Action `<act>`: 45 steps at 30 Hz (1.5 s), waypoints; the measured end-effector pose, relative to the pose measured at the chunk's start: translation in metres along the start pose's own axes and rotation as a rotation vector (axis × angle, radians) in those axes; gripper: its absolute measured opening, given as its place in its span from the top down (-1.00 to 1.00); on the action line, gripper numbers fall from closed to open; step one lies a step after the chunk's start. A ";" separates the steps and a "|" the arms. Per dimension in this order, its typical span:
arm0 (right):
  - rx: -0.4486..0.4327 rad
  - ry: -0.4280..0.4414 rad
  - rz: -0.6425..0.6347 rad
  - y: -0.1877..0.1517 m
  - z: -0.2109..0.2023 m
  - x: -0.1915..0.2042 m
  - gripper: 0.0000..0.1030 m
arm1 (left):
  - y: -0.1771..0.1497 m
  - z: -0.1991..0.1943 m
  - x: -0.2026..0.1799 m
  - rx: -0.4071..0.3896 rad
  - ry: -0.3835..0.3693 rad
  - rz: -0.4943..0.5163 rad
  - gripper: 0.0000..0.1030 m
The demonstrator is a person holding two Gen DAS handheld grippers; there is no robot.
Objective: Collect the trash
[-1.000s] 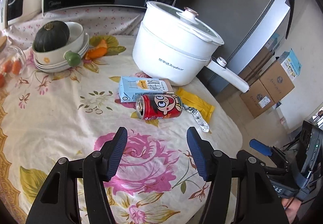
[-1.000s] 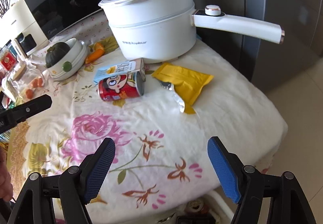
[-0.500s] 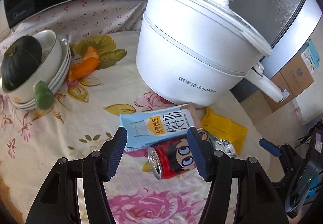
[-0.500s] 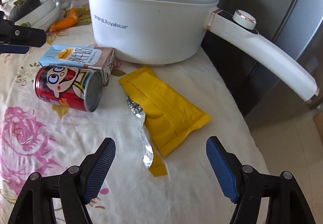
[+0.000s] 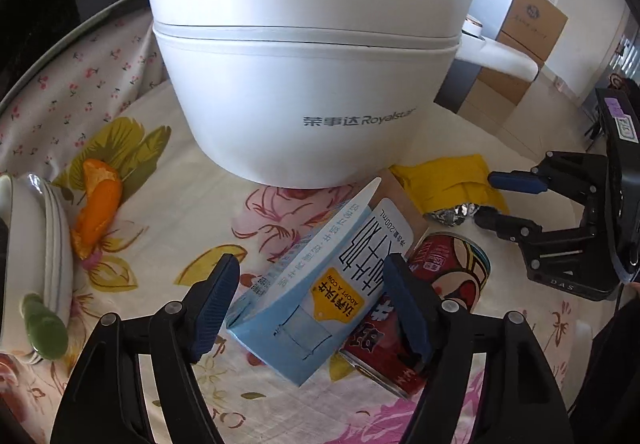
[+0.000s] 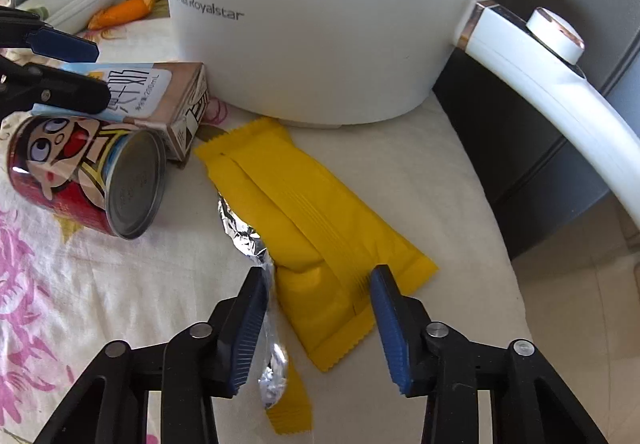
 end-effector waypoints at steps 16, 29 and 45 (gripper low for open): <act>-0.039 0.028 0.053 0.007 -0.041 0.015 0.98 | -0.031 0.001 0.007 0.119 0.138 0.050 -0.01; -0.013 0.120 0.226 -0.027 -0.063 -0.010 0.12 | -0.042 -0.075 0.018 0.048 0.132 -0.185 -0.01; 0.009 0.145 0.334 -0.022 -0.028 0.009 0.99 | -0.078 -0.176 -0.006 -0.098 0.099 -0.371 -0.01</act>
Point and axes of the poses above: each gripper's, at about its wrist camera, not at the fingertips, and z roughly the way its jaws point, x to its left, y to its top, the point moved 7 cm from there along z, roughly the way its jaws point, and after that the axes turned 11 degrees about y, right-handed, at the moved point
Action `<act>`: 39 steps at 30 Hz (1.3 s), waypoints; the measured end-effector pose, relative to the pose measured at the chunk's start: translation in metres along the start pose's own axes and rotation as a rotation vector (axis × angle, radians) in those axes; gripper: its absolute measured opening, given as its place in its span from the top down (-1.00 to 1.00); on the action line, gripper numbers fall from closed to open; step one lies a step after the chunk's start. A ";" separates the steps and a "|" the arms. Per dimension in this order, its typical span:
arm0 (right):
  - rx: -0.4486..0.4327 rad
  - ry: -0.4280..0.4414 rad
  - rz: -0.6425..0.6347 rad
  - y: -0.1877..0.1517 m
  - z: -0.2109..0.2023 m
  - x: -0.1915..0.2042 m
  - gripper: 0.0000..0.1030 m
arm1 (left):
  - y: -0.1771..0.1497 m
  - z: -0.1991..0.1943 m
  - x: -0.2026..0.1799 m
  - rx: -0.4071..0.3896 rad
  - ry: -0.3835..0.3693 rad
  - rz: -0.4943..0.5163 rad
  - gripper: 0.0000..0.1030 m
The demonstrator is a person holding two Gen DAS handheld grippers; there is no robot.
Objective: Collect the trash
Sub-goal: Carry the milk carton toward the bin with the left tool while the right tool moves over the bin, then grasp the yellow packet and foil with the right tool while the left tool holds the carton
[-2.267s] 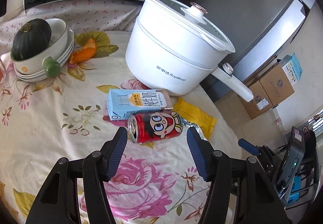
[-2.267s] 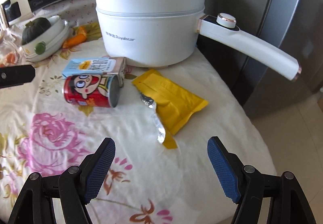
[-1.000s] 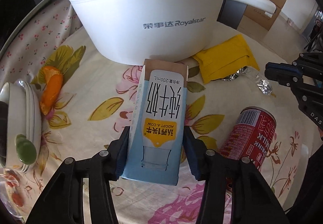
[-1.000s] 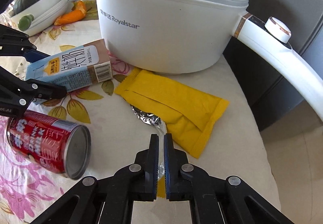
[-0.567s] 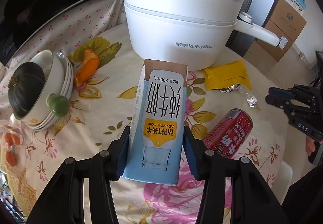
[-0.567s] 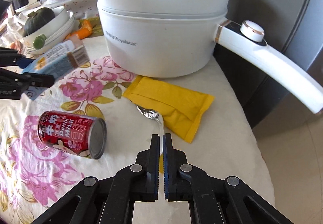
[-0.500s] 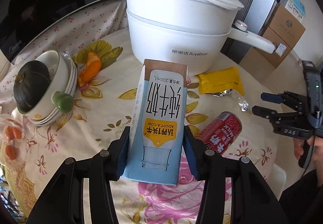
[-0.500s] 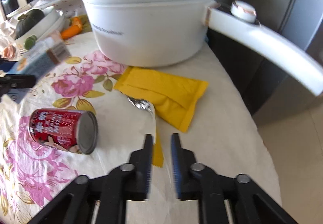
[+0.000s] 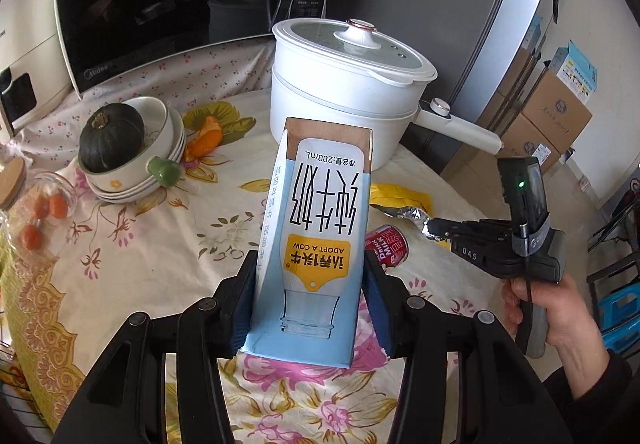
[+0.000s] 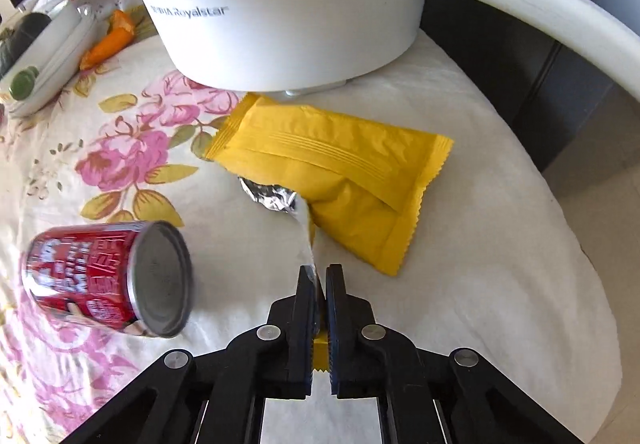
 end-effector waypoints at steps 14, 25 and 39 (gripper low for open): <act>-0.191 0.170 0.061 -0.046 -0.139 0.027 0.97 | -0.077 -0.042 -0.089 0.015 -0.273 0.010 -0.01; -0.006 0.022 0.055 -0.096 -0.084 0.001 -0.18 | -0.096 -0.038 -0.096 0.052 -0.255 -0.063 -0.01; -0.008 -0.072 -0.144 -0.044 -0.021 0.019 -0.73 | -0.101 -0.021 -0.041 0.070 -0.194 -0.152 -0.01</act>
Point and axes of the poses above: each gripper's, at about its wrist camera, not at the fingertips, and z roughly the way its jaws point, x to its left, y to its top, the point moved 7 cm from there along z, roughly the way its jaws point, and after that the axes turned 11 degrees about y, right-handed, at the moved point
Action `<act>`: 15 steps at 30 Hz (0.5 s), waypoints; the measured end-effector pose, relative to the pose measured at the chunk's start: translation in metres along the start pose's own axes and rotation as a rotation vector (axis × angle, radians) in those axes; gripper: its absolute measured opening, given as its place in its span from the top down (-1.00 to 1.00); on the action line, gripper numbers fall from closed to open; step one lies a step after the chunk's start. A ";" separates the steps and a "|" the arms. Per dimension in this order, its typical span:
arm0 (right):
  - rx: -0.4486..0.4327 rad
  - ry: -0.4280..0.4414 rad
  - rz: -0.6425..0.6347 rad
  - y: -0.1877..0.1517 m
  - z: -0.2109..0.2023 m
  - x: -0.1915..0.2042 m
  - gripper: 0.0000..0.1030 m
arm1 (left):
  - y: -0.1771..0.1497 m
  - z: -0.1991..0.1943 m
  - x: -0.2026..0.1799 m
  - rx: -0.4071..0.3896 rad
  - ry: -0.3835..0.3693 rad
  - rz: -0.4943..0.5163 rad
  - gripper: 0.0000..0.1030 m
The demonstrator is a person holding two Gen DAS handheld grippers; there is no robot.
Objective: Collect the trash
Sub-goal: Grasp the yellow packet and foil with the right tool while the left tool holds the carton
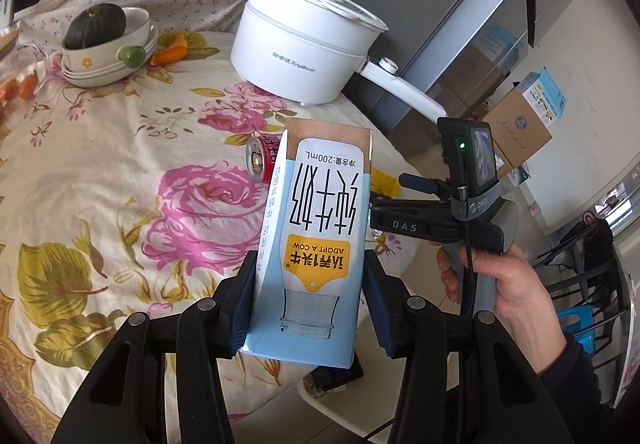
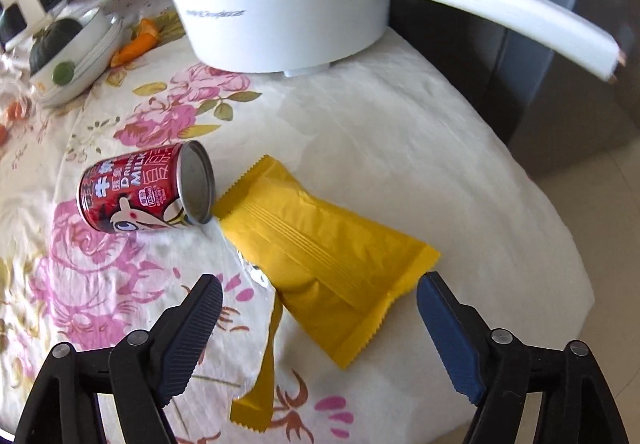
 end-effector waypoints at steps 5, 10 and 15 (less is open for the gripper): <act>0.026 -0.030 -0.107 -0.002 0.026 0.002 0.25 | 0.001 0.003 0.006 0.011 -0.001 -0.025 -0.01; 0.025 -0.006 -0.022 -0.003 0.006 -0.011 0.54 | -0.001 0.004 -0.012 0.006 -0.016 0.019 -0.01; -0.013 0.024 0.032 -0.022 -0.036 -0.014 0.54 | -0.006 0.004 -0.037 0.010 -0.063 0.059 -0.01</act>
Point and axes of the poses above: each gripper's, at about its wrist camera, not at the fingertips, and z roughly the way its jaws point, x to its left, y to its top, the point moved 7 cm from there along z, roughly the way its jaws point, and after that the axes turned 11 degrees about y, right-handed, at the moved point
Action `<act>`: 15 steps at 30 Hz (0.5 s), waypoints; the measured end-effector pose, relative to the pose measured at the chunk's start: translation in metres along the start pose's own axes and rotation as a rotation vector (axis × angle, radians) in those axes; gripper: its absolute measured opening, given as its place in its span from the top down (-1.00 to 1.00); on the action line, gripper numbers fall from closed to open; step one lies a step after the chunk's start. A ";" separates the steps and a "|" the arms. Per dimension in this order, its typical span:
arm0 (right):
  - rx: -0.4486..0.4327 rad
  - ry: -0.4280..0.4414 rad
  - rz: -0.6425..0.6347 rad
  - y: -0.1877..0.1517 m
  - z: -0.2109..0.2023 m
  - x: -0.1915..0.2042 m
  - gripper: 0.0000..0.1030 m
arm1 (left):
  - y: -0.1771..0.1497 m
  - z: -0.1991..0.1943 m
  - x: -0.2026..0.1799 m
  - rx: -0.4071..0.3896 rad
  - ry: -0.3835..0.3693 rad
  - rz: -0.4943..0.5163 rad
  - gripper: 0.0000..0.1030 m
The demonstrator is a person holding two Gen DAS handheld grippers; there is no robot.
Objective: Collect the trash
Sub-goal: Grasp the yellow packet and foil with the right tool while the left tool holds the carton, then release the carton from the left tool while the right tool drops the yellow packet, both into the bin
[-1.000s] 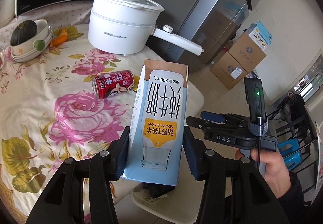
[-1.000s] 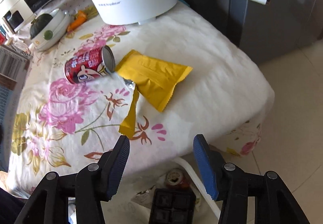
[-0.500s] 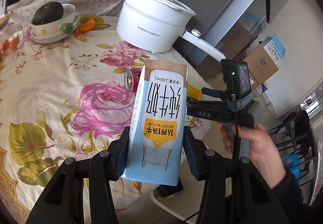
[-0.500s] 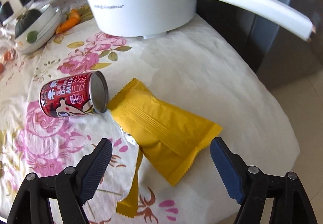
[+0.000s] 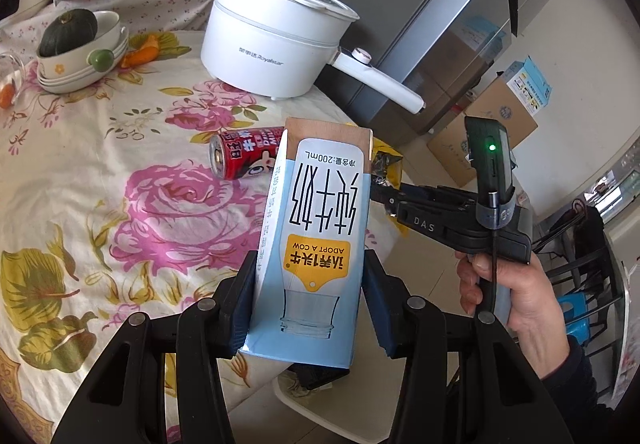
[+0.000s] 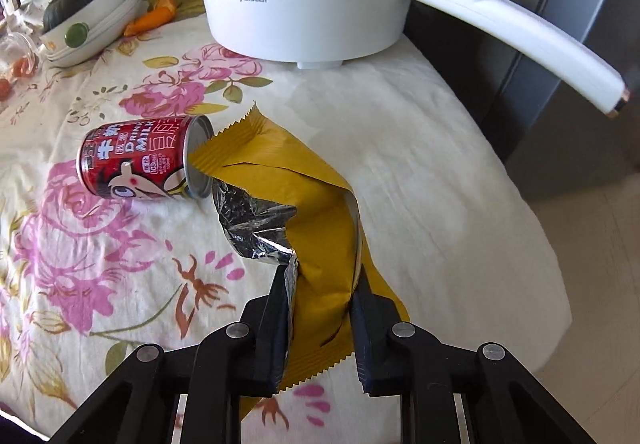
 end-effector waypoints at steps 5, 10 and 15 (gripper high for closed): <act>-0.047 0.083 0.079 -0.031 -0.057 0.003 0.53 | -0.025 0.017 -0.041 0.075 -0.058 0.089 -0.01; -0.025 0.127 0.139 -0.077 -0.088 0.005 0.51 | -0.071 0.037 -0.088 0.161 -0.088 0.249 -0.02; 0.036 0.124 0.220 -0.121 -0.089 -0.001 0.47 | -0.110 0.064 -0.109 0.263 -0.078 0.327 -0.03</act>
Point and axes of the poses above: each gripper's, at about its wrist camera, not at the fingertips, and z roughly the way its jaws point, x to its left, y to its top, the point moved 7 cm from there along z, roughly the way its jaws point, and after that the axes turned 11 degrees about y, right-handed, at the moved point
